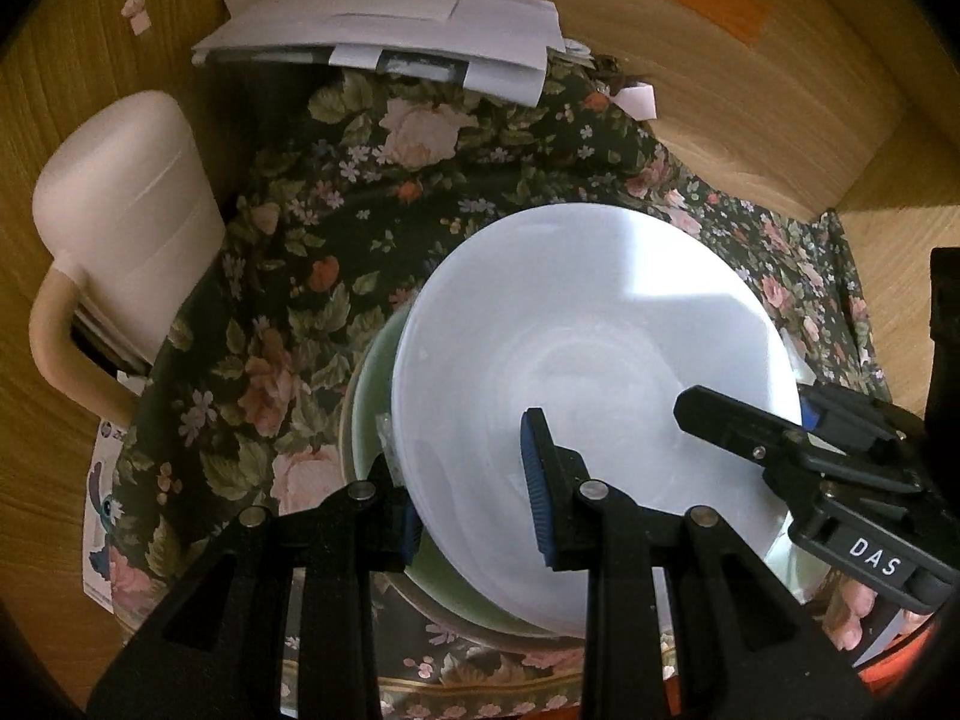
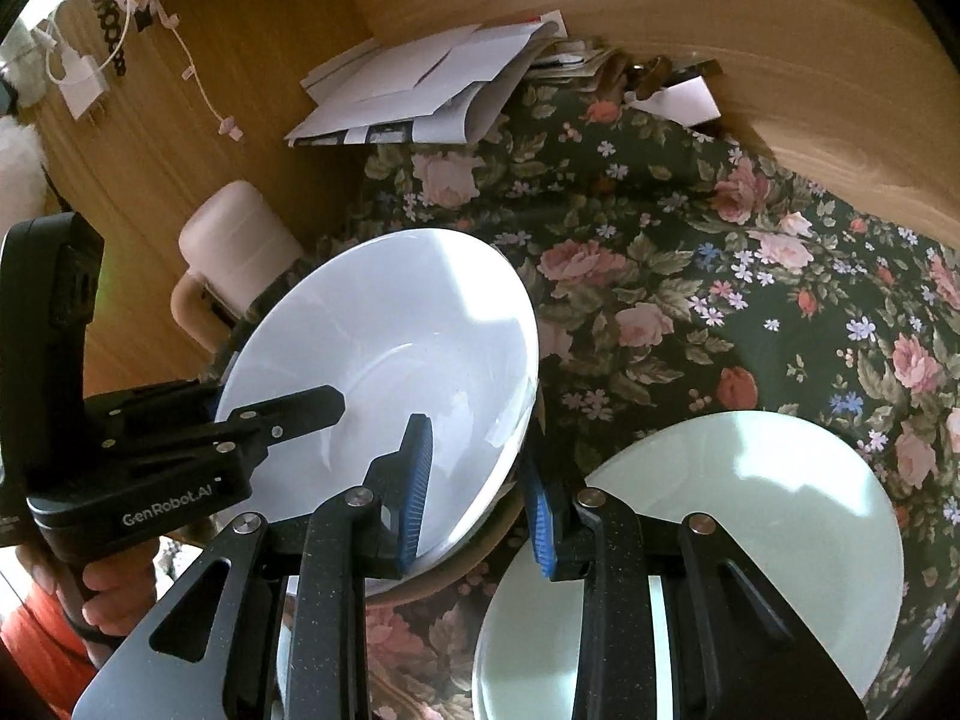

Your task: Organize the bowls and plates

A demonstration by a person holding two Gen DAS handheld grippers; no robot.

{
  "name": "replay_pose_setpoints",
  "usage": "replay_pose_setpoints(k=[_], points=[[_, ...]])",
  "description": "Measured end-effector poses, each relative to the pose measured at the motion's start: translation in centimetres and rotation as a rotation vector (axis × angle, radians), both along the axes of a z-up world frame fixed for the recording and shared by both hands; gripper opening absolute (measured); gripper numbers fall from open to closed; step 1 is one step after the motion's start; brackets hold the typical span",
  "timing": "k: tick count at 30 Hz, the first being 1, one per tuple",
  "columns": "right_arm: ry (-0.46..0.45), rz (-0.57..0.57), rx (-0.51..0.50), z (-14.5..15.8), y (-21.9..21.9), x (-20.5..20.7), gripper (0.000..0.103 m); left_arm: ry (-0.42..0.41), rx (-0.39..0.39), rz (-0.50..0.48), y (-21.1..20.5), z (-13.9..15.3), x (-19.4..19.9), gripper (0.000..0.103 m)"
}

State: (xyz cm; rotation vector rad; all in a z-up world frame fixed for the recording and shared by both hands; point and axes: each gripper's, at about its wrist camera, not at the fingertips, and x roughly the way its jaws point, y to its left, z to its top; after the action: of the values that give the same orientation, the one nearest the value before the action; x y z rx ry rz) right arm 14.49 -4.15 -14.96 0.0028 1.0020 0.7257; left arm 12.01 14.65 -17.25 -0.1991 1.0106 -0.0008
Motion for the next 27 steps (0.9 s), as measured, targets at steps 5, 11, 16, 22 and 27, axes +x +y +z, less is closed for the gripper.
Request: replay_pose_setpoints(k=[5,11,16,22,27], points=[[0.001,0.015,-0.002,0.1,-0.1,0.0,0.029,-0.022,0.006,-0.004,-0.1,0.0,-0.6,0.029],[-0.080,0.019,-0.024,1.3,-0.4,-0.7,0.029,-0.031,0.031,0.000,-0.3,0.4,-0.6,0.029],[-0.058,0.022,-0.025,0.8,-0.6,-0.7,0.029,-0.037,0.078,0.011,-0.7,1.0,-0.3,0.030],[-0.052,0.014,-0.006,0.9,-1.2,-0.7,0.030,-0.026,0.077,0.024,-0.1,1.3,0.2,0.030],[-0.052,0.007,-0.003,1.0,-1.4,-0.6,0.039,-0.010,0.079,0.031,-0.2,1.6,0.3,0.030]])
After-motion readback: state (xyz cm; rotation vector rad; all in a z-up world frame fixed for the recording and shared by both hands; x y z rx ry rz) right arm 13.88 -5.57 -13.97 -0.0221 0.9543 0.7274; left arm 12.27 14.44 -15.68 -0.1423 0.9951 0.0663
